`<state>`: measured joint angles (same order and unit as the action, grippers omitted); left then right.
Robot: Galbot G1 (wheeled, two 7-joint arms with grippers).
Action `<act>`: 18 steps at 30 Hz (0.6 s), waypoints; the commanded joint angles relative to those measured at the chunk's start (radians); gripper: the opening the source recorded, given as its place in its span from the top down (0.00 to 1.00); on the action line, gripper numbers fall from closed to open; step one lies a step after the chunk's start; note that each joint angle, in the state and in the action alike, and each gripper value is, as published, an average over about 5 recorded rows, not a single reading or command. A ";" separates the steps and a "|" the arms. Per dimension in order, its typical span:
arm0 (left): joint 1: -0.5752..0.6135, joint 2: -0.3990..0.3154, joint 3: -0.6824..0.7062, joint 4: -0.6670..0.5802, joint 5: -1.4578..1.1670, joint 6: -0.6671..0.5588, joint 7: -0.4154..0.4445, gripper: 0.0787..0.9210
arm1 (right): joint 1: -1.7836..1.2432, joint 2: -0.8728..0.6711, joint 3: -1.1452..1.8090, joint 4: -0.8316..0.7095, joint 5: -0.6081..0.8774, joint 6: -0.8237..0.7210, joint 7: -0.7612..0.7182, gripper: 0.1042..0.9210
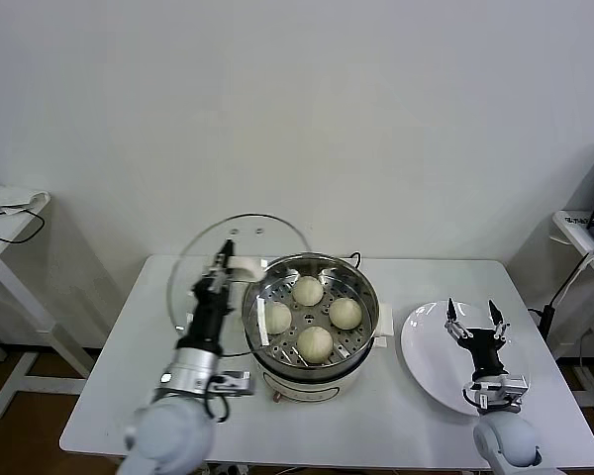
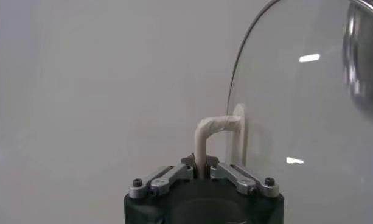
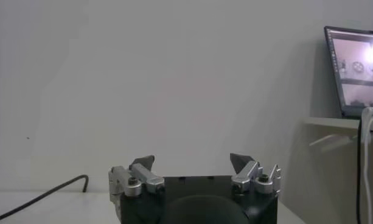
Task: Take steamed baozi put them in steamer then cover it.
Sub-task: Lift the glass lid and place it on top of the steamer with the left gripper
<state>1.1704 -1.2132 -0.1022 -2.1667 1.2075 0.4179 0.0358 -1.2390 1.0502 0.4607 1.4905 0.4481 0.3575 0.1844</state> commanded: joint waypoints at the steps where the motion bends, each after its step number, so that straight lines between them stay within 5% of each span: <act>1: -0.234 -0.087 0.357 0.122 0.069 0.229 0.159 0.86 | 0.026 0.015 0.011 -0.034 0.001 -0.004 0.001 0.12; 18: -0.280 -0.160 0.380 0.289 0.276 0.259 0.293 0.86 | 0.018 0.027 0.020 -0.049 0.001 -0.003 -0.007 0.12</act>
<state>0.9431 -1.3327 0.2143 -1.9638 1.3803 0.6247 0.2480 -1.2245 1.0742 0.4801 1.4499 0.4474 0.3539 0.1797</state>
